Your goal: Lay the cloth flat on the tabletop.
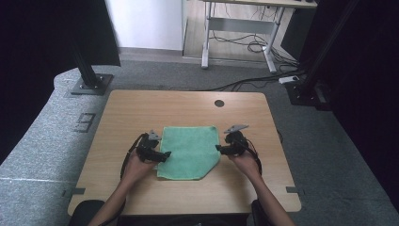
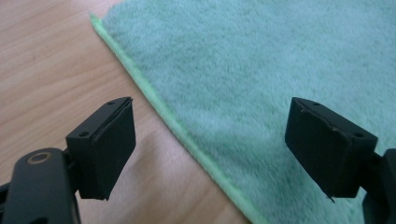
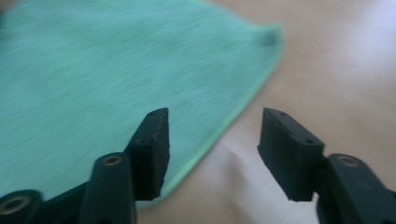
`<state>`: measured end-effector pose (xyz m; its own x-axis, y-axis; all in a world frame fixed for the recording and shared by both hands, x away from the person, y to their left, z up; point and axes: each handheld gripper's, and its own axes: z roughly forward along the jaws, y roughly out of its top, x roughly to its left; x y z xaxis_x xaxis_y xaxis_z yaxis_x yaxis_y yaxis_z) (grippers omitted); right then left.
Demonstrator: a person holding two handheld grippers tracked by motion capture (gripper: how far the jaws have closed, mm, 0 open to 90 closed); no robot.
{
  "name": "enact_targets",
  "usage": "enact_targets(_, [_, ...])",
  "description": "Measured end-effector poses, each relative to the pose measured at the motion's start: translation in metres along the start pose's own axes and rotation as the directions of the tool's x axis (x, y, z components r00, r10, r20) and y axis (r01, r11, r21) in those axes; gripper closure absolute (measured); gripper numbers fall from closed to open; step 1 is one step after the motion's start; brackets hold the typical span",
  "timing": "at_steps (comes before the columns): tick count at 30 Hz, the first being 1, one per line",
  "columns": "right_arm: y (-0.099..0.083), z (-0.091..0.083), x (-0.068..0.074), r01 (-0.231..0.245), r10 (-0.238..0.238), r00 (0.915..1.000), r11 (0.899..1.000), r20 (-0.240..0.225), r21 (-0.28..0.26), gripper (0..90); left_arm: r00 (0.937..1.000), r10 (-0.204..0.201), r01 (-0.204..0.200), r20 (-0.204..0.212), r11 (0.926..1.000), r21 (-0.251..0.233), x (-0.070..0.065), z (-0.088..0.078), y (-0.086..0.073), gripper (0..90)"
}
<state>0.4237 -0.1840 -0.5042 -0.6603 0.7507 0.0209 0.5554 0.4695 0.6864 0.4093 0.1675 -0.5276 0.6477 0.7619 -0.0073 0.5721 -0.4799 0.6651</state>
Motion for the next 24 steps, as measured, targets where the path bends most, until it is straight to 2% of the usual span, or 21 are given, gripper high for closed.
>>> enact_targets(1, [-0.009,-0.006,0.011,0.002,-0.002,0.9990,1.000,-0.045,-0.005,46.1,1.0000,-0.001,0.001,-0.001,1.0000,0.001,0.000,-0.001,-0.002,16.3])
enact_targets(2, [-0.009,-0.006,0.011,0.002,-0.002,0.9990,1.000,-0.045,-0.005,46.1,1.0000,-0.005,0.005,0.002,1.0000,0.003,-0.001,-0.001,-0.005,16.3])
enact_targets(4, [-0.019,-0.009,0.024,0.004,-0.005,0.9941,1.000,-0.108,-0.008,46.5,1.0000,-0.004,0.004,-0.004,0.9999,0.014,-0.001,0.000,-0.011,15.8])
enact_targets(5, [-0.024,-0.010,0.034,0.022,-0.022,0.9905,1.000,-0.135,-0.005,46.9,0.9999,-0.007,0.007,-0.014,0.9996,0.026,0.000,0.003,-0.016,15.2])
enact_targets(6, [-0.024,-0.010,0.034,0.022,-0.022,0.9905,1.000,-0.135,-0.005,46.9,0.9999,-0.007,0.007,-0.014,0.9996,0.026,0.000,0.003,-0.016,14.9])
enact_targets(8, [-0.029,-0.008,0.044,0.057,-0.058,0.9880,0.998,-0.144,-0.007,47.3,0.9998,-0.021,0.021,-0.006,0.9997,0.008,0.001,0.004,-0.020,14.4])
enact_targets(10, [-0.030,-0.003,0.051,0.095,-0.093,0.9861,0.995,-0.137,0.005,50.8,0.9998,-0.019,0.019,-0.007,0.9998,0.009,0.001,0.005,-0.019,14.5])
enact_targets(12, [-0.033,0.002,0.055,0.127,-0.122,0.9824,0.991,-0.141,0.028,59.0,0.9998,-0.020,0.020,-0.010,0.9998,0.002,0.000,0.005,-0.020,14.5])
enact_targets(13, [-0.037,0.008,0.060,0.159,-0.153,0.9817,0.986,-0.114,0.052,71.8,0.9997,-0.020,0.020,-0.010,0.9998,-0.003,0.000,0.005,-0.021,14.5])
enact_targets(14, [-0.037,0.008,0.060,0.159,-0.153,0.9817,0.986,-0.114,0.052,71.8,0.9997,-0.020,0.020,-0.010,0.9998,-0.003,0.000,0.005,-0.021,14.5])
enact_targets(17, [-0.039,0.007,0.063,0.171,-0.167,0.9809,0.985,-0.098,0.031,85.4,0.9998,-0.020,0.020,-0.009,0.9998,-0.003,0.001,0.005,-0.021,14.4])
enact_targets(20, [-0.034,0.003,0.063,0.168,-0.165,0.9811,0.985,-0.102,0.028,86.0,0.9998,-0.020,0.020,-0.009,0.9998,-0.005,0.001,0.005,-0.021,14.3])
enact_targets(24, [-0.015,-0.003,0.062,0.166,-0.164,0.9812,0.986,-0.101,0.004,86.4,0.9998,-0.020,0.020,-0.008,0.9998,-0.004,0.001,0.005,-0.021,14.3])
